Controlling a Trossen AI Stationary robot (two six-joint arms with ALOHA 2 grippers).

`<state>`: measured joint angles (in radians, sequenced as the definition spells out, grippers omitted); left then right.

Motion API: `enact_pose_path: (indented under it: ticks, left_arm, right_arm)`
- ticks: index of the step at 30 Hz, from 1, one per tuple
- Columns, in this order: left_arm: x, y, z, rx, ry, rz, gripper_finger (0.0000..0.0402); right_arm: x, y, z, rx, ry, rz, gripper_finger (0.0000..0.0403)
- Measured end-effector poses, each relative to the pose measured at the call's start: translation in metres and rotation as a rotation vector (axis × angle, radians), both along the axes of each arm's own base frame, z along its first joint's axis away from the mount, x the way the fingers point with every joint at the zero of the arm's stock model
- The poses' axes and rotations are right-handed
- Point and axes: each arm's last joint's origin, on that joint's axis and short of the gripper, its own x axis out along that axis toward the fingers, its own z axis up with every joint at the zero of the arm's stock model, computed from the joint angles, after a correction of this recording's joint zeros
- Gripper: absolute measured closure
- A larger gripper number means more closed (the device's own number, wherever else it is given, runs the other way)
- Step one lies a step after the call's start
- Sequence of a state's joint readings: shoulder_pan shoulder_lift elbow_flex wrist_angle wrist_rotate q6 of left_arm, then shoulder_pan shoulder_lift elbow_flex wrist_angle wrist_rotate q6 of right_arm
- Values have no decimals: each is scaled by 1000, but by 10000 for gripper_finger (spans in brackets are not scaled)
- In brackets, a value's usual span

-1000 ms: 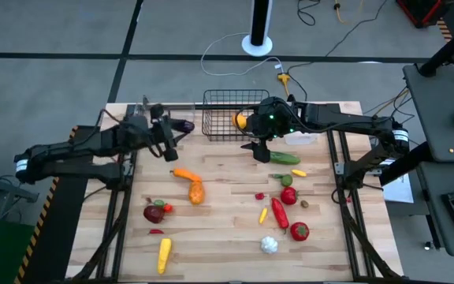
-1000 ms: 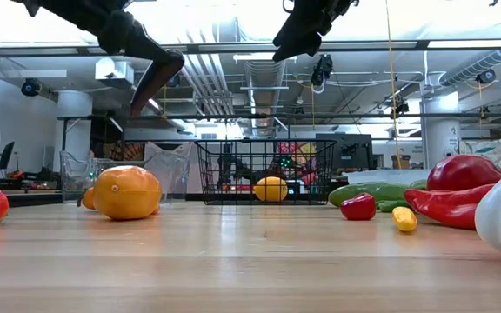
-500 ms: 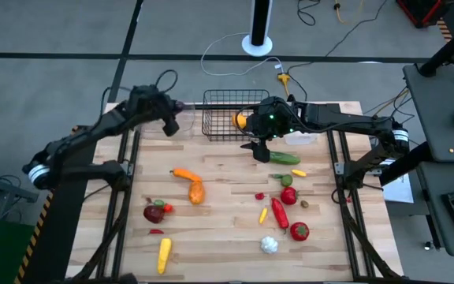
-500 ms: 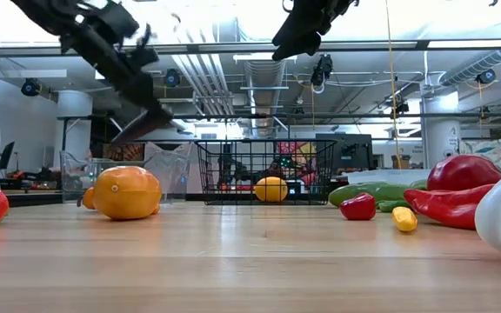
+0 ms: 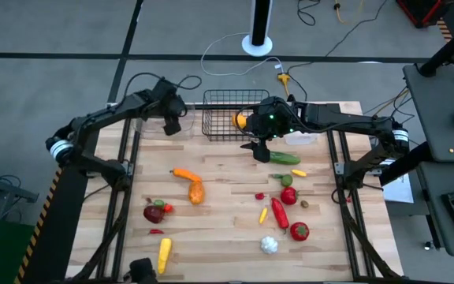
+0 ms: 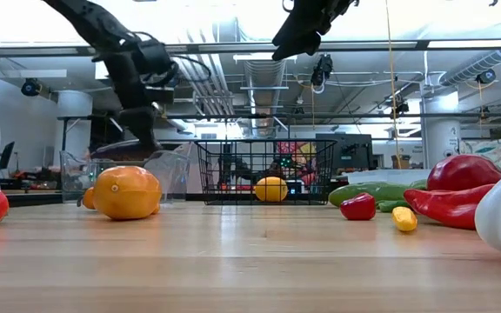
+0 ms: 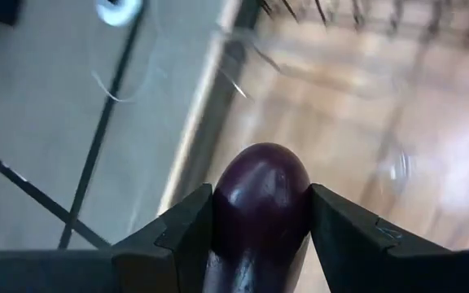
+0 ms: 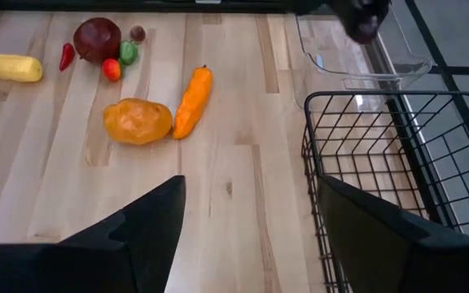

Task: Sort produce into baskets
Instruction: Put the eggplant into the clear bin

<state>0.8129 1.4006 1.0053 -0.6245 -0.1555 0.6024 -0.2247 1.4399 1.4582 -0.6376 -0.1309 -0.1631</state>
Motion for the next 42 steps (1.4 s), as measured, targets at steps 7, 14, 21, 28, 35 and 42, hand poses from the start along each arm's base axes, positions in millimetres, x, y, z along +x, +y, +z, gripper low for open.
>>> enact_pose_path:
  ticks: [7,14,21,28,35,42]
  left_arm:
    - [-3,10,-12,-21,113,-72,233]
    - [1,19,-17,-42,127,-122,233]
    - [5,26,-28,-146,75,-145,233]
    - [6,34,-38,-184,87,-139,233]
    - [4,40,-49,-223,95,-125,233]
    - [5,44,-56,-234,92,-121,233]
  right_arm:
    - [0,0,0,5,-1,-3,135]
    - [0,0,0,4,-1,-3,135]
    - [0,0,0,4,0,-3,129]
    - [0,0,0,4,0,-3,136]
    - [0,0,0,2,1,-2,134]
    - [0,0,0,-4,1,4,126]
